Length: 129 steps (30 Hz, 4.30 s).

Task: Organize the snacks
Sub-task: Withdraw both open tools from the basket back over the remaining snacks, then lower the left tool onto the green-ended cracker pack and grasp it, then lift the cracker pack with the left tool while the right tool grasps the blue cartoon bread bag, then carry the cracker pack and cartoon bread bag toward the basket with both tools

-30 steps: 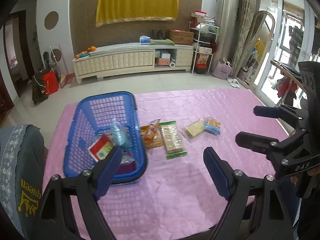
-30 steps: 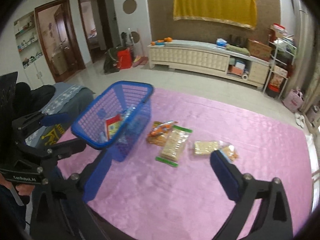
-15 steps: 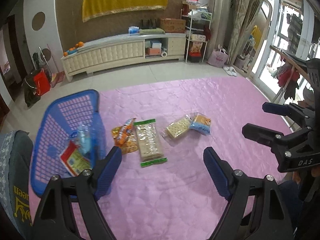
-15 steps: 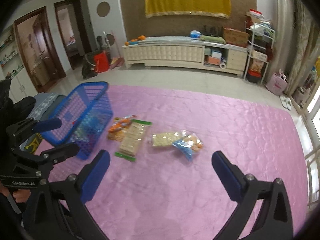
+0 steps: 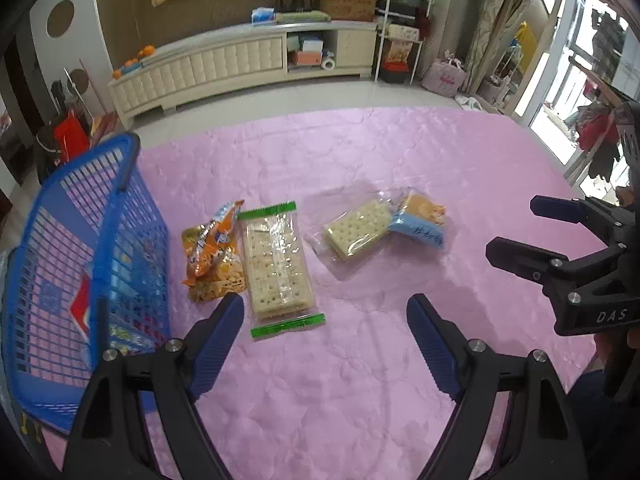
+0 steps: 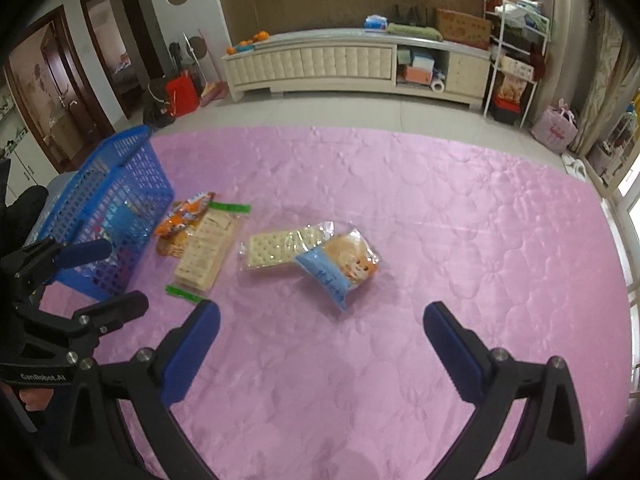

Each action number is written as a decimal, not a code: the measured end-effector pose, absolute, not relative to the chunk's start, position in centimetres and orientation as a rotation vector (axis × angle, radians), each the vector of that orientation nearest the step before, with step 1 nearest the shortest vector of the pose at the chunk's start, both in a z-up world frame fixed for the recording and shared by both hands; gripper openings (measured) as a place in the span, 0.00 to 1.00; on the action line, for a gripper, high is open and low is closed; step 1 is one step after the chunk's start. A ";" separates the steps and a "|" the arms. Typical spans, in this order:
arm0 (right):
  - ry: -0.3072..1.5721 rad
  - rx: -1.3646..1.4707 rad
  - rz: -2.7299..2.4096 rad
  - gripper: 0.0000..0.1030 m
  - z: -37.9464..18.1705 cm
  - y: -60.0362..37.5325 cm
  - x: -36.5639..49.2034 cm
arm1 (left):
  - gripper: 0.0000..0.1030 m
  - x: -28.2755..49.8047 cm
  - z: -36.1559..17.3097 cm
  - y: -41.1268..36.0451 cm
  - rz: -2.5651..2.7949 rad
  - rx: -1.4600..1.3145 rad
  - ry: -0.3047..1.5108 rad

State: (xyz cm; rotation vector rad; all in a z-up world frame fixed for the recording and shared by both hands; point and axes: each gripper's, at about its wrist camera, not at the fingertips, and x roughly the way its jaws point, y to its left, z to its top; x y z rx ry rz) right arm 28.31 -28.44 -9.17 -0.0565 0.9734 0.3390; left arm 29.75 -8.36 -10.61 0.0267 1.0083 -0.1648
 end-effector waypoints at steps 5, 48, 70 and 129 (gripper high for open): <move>1.005 -0.064 0.346 1.00 -11.2 -27.5 30.0 | 0.80 31.9 -13.2 -7.4 -0.139 -0.010 1.057; 1.052 0.049 0.208 1.00 -14.2 -31.7 36.1 | 0.50 36.4 -17.2 -7.0 -0.016 -0.062 1.165; 1.177 0.041 0.231 1.00 -16.7 -28.2 39.0 | 0.50 35.5 -14.9 -8.4 -0.082 -0.010 1.036; 0.891 -0.131 0.547 0.59 -0.5 -14.5 24.2 | 0.50 19.9 -1.8 3.9 -0.097 -0.030 0.765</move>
